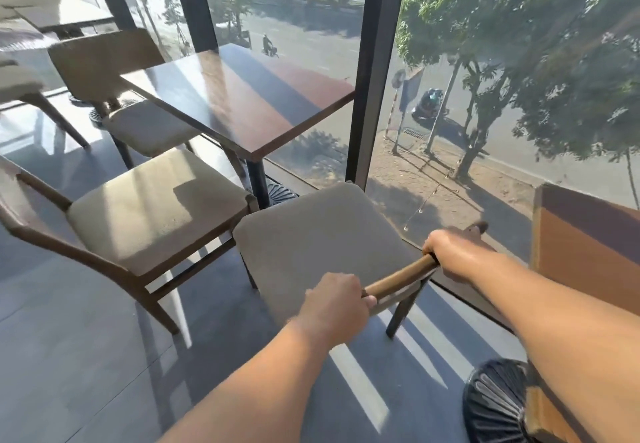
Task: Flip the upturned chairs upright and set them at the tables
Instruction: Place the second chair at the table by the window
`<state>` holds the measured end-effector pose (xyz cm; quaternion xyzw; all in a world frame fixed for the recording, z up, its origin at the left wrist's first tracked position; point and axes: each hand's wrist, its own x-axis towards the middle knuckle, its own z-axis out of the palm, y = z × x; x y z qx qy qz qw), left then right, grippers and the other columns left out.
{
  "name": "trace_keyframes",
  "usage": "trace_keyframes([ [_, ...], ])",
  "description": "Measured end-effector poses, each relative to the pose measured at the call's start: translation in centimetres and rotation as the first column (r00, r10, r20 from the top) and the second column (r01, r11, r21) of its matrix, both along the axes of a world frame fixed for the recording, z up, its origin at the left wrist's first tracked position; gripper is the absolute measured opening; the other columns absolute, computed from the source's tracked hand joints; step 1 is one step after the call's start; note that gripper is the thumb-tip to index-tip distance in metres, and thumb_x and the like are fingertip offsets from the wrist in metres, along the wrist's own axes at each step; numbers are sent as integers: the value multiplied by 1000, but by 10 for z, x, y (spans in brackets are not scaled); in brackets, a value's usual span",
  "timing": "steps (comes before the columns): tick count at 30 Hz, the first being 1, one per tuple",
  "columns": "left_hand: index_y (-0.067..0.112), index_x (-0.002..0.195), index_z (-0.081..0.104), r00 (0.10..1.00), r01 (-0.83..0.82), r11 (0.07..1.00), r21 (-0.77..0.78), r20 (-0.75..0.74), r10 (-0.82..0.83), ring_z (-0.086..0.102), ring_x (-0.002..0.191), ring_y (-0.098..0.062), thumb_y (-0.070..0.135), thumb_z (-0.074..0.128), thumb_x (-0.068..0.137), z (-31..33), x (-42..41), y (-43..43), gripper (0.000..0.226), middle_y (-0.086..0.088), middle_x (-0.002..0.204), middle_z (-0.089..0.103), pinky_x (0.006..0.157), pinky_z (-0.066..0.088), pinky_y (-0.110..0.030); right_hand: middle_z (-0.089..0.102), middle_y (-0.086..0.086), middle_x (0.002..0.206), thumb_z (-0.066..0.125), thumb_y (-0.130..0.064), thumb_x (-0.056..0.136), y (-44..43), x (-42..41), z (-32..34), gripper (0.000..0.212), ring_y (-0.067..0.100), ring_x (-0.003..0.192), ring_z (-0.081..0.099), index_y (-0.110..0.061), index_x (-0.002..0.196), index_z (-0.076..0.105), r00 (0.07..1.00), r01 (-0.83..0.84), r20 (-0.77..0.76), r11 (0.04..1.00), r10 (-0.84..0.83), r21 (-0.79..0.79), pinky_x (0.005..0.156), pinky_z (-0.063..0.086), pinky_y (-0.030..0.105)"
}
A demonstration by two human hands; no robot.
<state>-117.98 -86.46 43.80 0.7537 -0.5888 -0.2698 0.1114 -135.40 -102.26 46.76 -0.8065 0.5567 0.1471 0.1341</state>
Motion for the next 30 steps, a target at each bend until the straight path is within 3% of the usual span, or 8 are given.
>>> trace_keyframes([
  [2, 19, 72, 57, 999, -18, 999, -27, -38, 17, 61, 88, -32, 50, 51, 86, -6, 3, -19, 34, -6, 87, 63, 79, 54, -41, 67, 16, 103, 44, -17, 70, -26, 0, -5, 29, 42, 112, 60, -22, 79, 70, 999, 22, 38, 1000, -22, 11, 92, 46, 43],
  [6, 16, 67, 57, 997, -75, 996, -53, -28, 74, 62, 75, -28, 50, 55, 85, -10, -7, -61, 39, -1, 73, 61, 60, 43, -31, 66, 4, 93, 50, 4, 83, -68, -3, -3, 33, 29, 96, 67, -24, 72, 63, 989, -35, 140, 999, 37, -20, 92, 50, 44],
  [8, 15, 72, 60, 993, -110, 989, -96, 24, 112, 62, 77, -28, 50, 55, 87, -8, -14, -77, 38, -1, 75, 63, 61, 47, -33, 66, 5, 98, 54, 5, 86, -87, 0, 1, 31, 27, 99, 66, -23, 82, 68, 986, -83, 142, 995, 89, -46, 93, 50, 44],
  [12, 16, 65, 56, 974, -208, 964, -164, 52, 219, 59, 70, -25, 52, 53, 80, -8, -19, -106, 40, 1, 67, 60, 61, 52, -37, 68, 9, 95, 52, 10, 80, -134, 1, -7, 34, 35, 99, 65, -21, 75, 64, 968, -192, 154, 980, 196, -45, 107, 41, 65],
  [17, 11, 60, 51, 959, -262, 943, -204, 50, 278, 56, 62, -24, 52, 50, 77, -13, -28, -139, 44, -1, 57, 55, 59, 51, -42, 61, 20, 112, 49, 6, 83, -183, 1, -10, 31, 46, 118, 56, -9, 100, 71, 943, -320, 80, 946, 324, -52, 118, 21, 67],
  [22, 13, 53, 38, 952, -284, 939, -196, 58, 300, 54, 66, -26, 49, 51, 81, -17, -40, -169, 48, 1, 56, 48, 56, 41, -37, 57, 14, 117, 56, 5, 93, -208, 2, 11, 31, 36, 120, 56, -11, 115, 72, 873, -487, -62, 872, 484, -46, 112, 33, 60],
  [25, 12, 54, 40, 937, -325, 926, -191, 69, 343, 52, 63, -25, 50, 49, 84, -19, -41, -187, 49, 1, 57, 47, 53, 34, -32, 61, 13, 112, 53, 6, 94, -229, 10, 10, 31, 34, 120, 59, -14, 109, 71, 864, -504, -53, 859, 501, -86, 111, 33, 63],
  [30, 13, 59, 50, 933, -306, 932, -194, 134, 334, 57, 70, -24, 50, 45, 85, -19, -31, -208, 46, 2, 64, 55, 62, 47, -33, 53, 5, 95, 54, 9, 91, -252, 22, 3, 33, 35, 115, 62, -23, 90, 64, 853, -520, -87, 850, 514, -85, 111, 29, 76],
])
